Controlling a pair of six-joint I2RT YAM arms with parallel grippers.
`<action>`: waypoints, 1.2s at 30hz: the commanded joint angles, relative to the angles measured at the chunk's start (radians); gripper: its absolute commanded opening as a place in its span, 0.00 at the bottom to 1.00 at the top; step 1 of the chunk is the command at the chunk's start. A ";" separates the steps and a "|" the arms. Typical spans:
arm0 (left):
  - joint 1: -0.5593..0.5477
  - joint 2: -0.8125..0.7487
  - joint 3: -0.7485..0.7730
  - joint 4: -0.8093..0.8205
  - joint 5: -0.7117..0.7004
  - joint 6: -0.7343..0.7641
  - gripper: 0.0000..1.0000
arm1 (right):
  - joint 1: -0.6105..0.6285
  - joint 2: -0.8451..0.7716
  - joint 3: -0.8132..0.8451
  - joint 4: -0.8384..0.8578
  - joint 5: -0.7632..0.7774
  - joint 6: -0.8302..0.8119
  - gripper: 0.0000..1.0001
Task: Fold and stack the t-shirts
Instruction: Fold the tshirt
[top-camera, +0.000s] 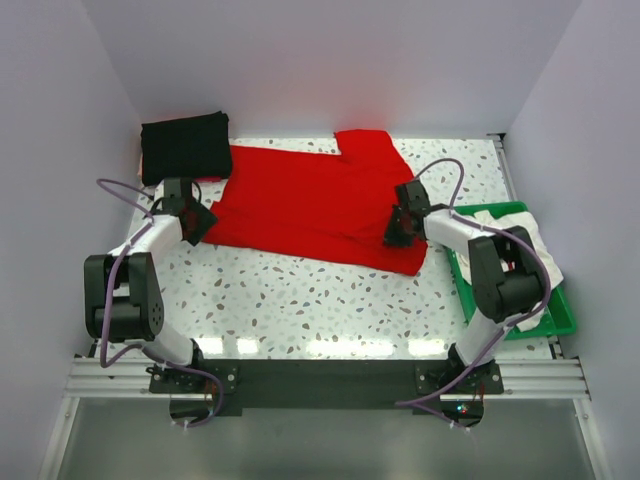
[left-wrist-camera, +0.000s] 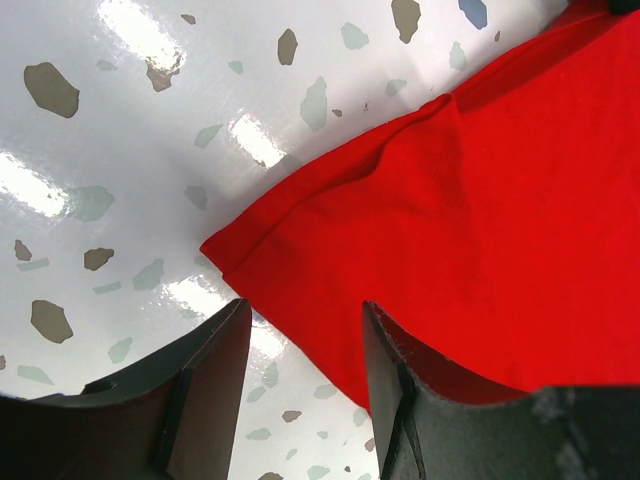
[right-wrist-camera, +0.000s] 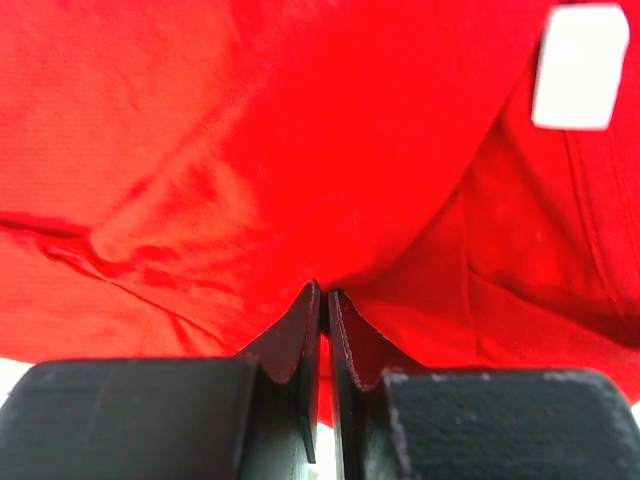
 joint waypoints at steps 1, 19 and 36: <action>0.004 0.002 -0.003 0.043 0.001 0.007 0.53 | 0.005 0.016 0.067 0.017 -0.006 0.000 0.07; 0.006 0.022 0.006 0.044 -0.001 0.014 0.52 | 0.005 0.269 0.455 -0.050 -0.049 -0.025 0.01; 0.006 0.025 -0.014 0.053 -0.010 0.010 0.52 | 0.027 0.395 0.596 0.019 -0.119 -0.077 0.02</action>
